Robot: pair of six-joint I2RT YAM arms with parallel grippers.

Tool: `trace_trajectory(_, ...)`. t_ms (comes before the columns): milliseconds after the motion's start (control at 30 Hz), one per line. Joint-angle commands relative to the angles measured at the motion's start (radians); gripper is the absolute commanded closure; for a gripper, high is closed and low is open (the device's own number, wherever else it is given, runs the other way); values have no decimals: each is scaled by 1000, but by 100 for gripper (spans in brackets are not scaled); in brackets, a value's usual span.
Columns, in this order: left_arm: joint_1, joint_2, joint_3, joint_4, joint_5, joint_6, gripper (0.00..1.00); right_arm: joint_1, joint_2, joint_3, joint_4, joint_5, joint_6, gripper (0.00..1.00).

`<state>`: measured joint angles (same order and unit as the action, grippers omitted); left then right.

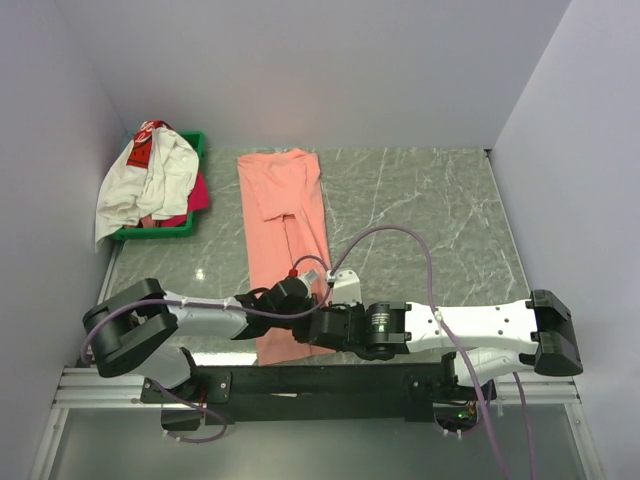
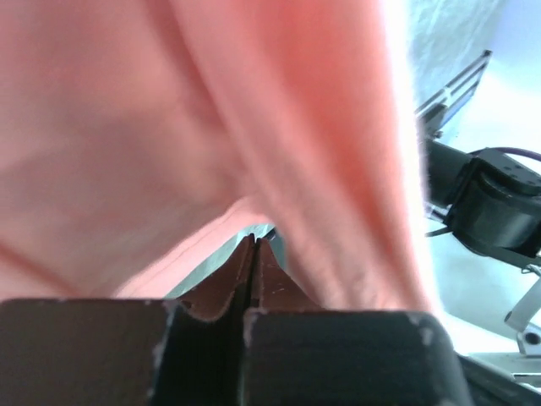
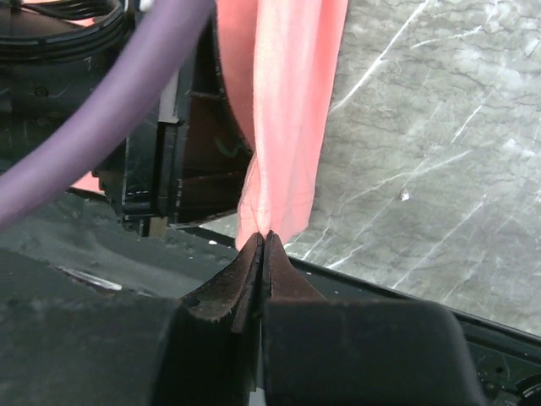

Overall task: Fold and stack the t-shirts
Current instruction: Fold the tshirt

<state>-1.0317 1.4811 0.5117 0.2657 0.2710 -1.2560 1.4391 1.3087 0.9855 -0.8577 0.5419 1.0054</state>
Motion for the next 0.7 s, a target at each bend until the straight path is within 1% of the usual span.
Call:
trace_trajectory(0, -5, -71, 31, -117, -21, 53, 99, -2, -43, -11, 29, 7, 10, 100)
trace_trajectory(233, 35, -260, 16, -356, -122, 64, 99, -2, 6, -8, 117, -36, -28, 100)
trace_trajectory(367, 87, -369, -2, -520, -190, 43, 99, -2, 63, 5, 161, -59, -48, 100)
trace_trajectory(467, 120, -455, -13, -595, -242, 27, 99, -2, 113, 18, 198, -83, -68, 100)
trace_trajectory(533, 139, -519, -19, -658, -268, 20, 98, 0, 141, 30, 227, -106, -85, 100)
trace_trajectory(600, 153, -567, -25, -684, -268, 20, 92, 3, 178, 39, 249, -122, -103, 97)
trace_trajectory(633, 165, -576, -30, -704, -268, 23, 92, 3, 191, 42, 275, -138, -108, 93)
trace_trajectory(667, 170, -584, -35, -715, -268, 23, 92, 3, 210, 47, 282, -146, -111, 92)
